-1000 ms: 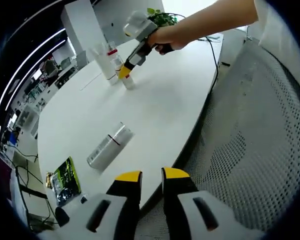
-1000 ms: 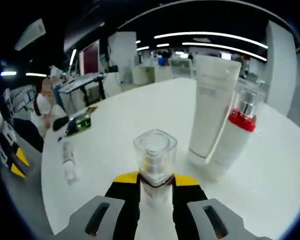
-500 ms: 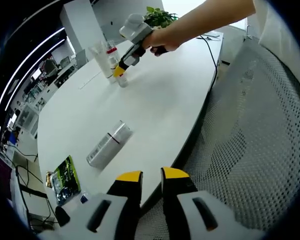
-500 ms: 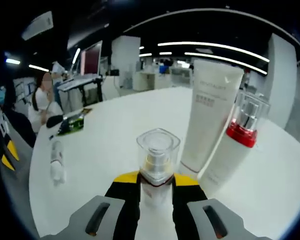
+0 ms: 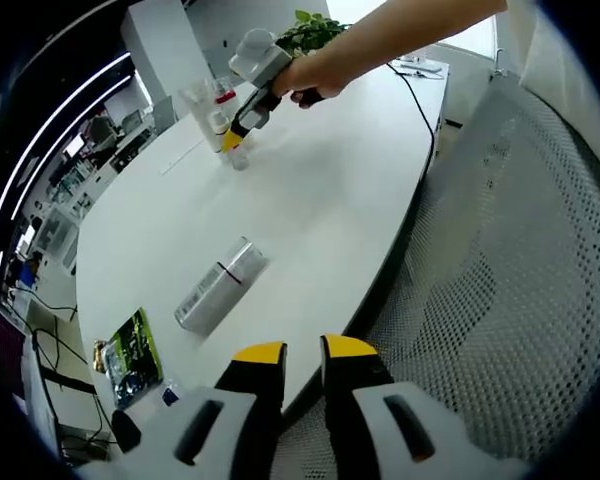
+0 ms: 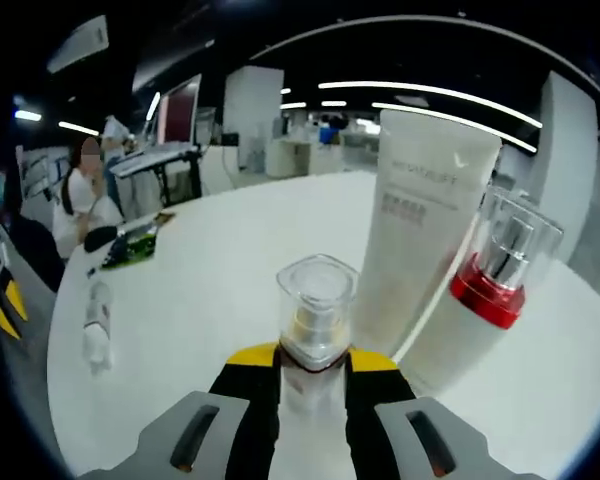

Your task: Arrange the skincare products in the storage area until every visible bottle or jar stands upright without overlapping.

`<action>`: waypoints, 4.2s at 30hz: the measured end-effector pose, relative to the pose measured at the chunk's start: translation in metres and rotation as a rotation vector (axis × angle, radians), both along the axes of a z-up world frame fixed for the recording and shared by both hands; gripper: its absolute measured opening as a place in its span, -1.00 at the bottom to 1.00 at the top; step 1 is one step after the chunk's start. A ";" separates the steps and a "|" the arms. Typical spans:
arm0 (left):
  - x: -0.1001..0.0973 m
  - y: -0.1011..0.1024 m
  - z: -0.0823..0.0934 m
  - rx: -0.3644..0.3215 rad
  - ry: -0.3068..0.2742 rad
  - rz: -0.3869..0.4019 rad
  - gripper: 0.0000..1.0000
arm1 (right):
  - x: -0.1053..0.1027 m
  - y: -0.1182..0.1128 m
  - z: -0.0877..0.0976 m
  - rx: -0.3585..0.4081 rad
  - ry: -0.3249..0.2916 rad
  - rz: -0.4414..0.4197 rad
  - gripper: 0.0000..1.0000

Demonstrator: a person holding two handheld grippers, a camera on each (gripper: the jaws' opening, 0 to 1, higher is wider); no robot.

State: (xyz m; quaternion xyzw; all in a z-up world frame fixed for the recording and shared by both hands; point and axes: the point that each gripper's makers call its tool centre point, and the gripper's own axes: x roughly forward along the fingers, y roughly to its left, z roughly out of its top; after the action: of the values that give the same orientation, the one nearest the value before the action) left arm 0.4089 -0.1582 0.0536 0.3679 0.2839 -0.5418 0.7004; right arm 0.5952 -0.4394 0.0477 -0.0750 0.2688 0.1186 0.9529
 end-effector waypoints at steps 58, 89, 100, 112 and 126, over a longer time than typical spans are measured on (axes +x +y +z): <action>0.002 0.002 0.001 0.009 -0.017 0.002 -0.87 | -0.014 -0.015 -0.018 0.055 0.136 -0.160 -0.66; -0.001 0.000 0.000 0.001 -0.001 -0.007 -0.89 | 0.008 -0.016 -0.009 0.299 0.076 -0.428 -0.40; -0.001 0.000 0.001 -0.001 -0.001 -0.006 -0.89 | 0.001 -0.011 -0.006 0.214 0.055 -0.415 -0.65; -0.002 -0.001 0.001 -0.003 -0.002 -0.013 -0.89 | -0.013 -0.018 -0.004 0.109 0.060 -0.407 -0.65; -0.002 0.000 0.000 0.000 -0.002 -0.015 -0.91 | -0.012 -0.019 -0.008 0.085 0.072 -0.417 -0.64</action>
State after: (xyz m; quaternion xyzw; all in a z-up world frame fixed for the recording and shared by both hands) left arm 0.4067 -0.1585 0.0541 0.3708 0.2806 -0.5465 0.6966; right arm 0.5835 -0.4587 0.0401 0.0265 0.3074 -0.0671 0.9489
